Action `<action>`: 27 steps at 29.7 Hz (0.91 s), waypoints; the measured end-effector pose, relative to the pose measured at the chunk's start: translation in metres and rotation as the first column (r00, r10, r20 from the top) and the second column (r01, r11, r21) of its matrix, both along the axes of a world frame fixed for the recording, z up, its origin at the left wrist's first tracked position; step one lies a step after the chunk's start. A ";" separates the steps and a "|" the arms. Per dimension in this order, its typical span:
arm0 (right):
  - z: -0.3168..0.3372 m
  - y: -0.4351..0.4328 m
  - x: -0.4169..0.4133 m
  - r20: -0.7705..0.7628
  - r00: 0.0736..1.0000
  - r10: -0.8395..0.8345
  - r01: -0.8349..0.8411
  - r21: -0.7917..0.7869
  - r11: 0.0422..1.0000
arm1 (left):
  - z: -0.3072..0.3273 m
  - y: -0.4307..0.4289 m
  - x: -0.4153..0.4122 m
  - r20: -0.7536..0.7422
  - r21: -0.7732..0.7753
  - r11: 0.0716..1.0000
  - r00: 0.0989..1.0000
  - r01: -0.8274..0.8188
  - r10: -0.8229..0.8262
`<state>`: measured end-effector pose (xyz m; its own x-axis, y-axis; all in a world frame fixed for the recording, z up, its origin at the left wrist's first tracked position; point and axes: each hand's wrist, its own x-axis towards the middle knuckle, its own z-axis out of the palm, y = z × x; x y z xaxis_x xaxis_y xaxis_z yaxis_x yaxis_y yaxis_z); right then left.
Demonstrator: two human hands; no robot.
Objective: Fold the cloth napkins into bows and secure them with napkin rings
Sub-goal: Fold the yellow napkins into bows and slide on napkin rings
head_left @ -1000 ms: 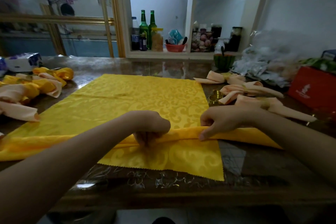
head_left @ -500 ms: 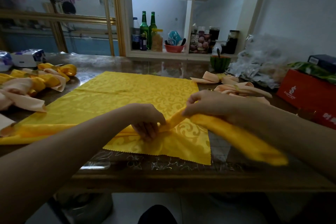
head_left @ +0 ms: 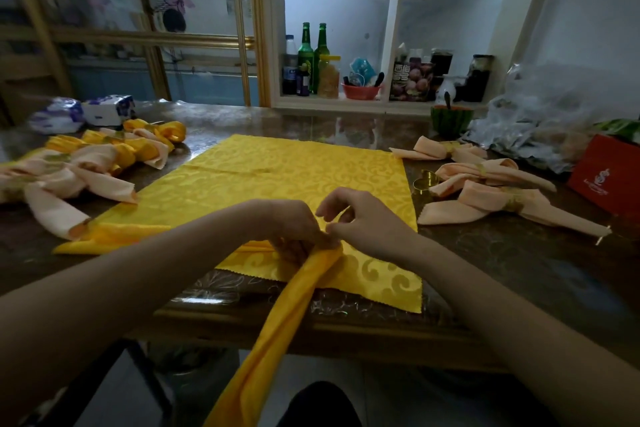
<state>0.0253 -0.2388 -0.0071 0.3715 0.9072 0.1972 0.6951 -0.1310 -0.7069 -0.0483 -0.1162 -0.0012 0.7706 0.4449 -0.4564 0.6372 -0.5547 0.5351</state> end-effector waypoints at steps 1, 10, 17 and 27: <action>-0.005 0.002 0.005 -0.040 0.998 0.048 -0.050 -0.052 0.997 | -0.004 -0.002 -0.002 0.043 0.027 1.000 0.999 -0.013 0.012; -0.014 0.005 0.024 0.110 0.964 0.241 -0.211 -0.232 0.949 | 0.012 0.024 -0.018 0.103 0.251 0.968 0.994 -0.006 -0.021; -0.015 0.017 0.027 0.268 0.908 0.322 -0.242 -0.292 0.925 | 0.005 0.052 -0.034 -0.103 0.416 0.901 0.991 0.120 -0.085; -0.013 0.055 0.065 0.322 0.940 0.109 -0.076 -0.114 0.991 | 0.008 0.091 -0.028 0.040 0.381 0.922 0.998 -0.067 0.057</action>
